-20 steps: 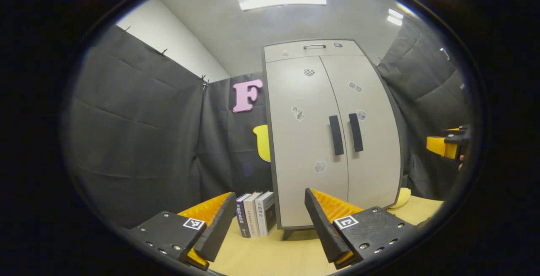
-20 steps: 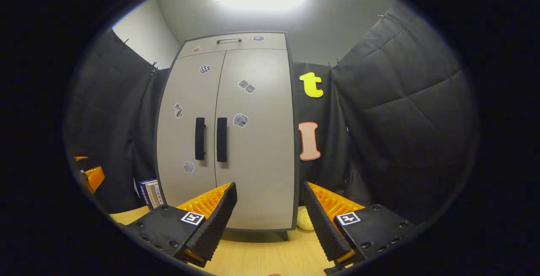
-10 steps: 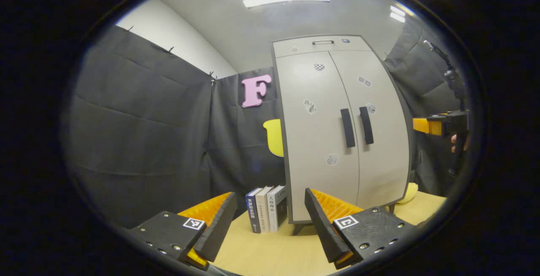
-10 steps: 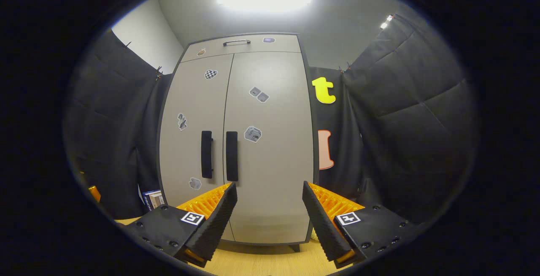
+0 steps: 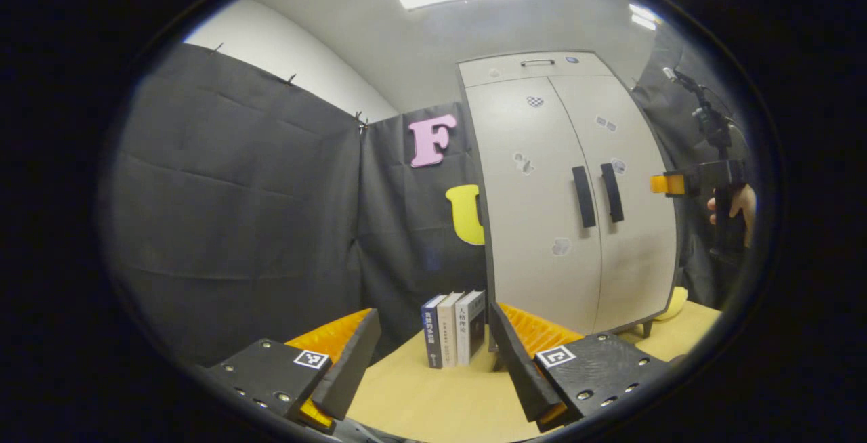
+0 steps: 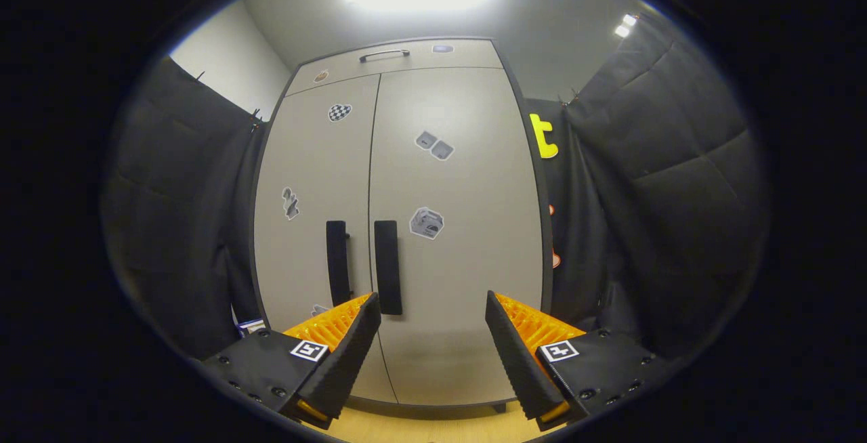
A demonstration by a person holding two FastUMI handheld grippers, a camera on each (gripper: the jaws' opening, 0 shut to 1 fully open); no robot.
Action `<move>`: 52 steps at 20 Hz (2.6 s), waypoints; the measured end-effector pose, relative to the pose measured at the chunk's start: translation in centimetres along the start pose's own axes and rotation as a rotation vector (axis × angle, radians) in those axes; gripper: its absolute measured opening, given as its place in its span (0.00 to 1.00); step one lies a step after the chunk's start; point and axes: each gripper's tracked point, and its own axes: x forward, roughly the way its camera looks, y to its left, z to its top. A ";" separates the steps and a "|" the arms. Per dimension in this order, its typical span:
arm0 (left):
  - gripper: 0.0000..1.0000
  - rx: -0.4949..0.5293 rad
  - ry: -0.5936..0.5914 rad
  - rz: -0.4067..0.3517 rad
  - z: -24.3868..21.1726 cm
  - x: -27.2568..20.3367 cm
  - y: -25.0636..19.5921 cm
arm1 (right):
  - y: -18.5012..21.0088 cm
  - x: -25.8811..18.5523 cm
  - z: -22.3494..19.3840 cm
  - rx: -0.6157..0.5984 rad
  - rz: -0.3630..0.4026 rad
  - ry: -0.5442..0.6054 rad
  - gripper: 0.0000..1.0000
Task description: Open the right door of the double-door shoe cabinet with the right hand, and open the left door with the left hand.
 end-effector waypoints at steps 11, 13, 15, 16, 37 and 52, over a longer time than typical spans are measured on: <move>0.94 0.013 0.043 0.078 -1.2 -0.8 2.8 | 3.0 7.4 -0.1 -0.013 0.021 0.028 0.96; 0.94 0.014 0.053 0.093 -1.5 -1.0 3.5 | 3.7 8.5 -0.6 -0.025 0.031 0.050 0.96; 0.94 0.014 0.059 0.106 -1.7 -1.2 4.0 | 4.4 9.5 -1.2 -0.028 0.041 0.074 0.97; 0.94 0.016 0.060 0.114 -1.8 -1.2 4.3 | 4.6 9.8 -1.5 -0.026 0.044 0.086 0.97; 0.94 0.019 0.072 0.162 -2.7 -1.0 5.7 | 5.5 13.6 -2.7 0.024 0.058 0.234 0.14; 0.94 0.012 0.022 0.100 -1.0 -1.3 3.6 | 4.4 7.8 -2.1 0.026 0.175 0.256 0.14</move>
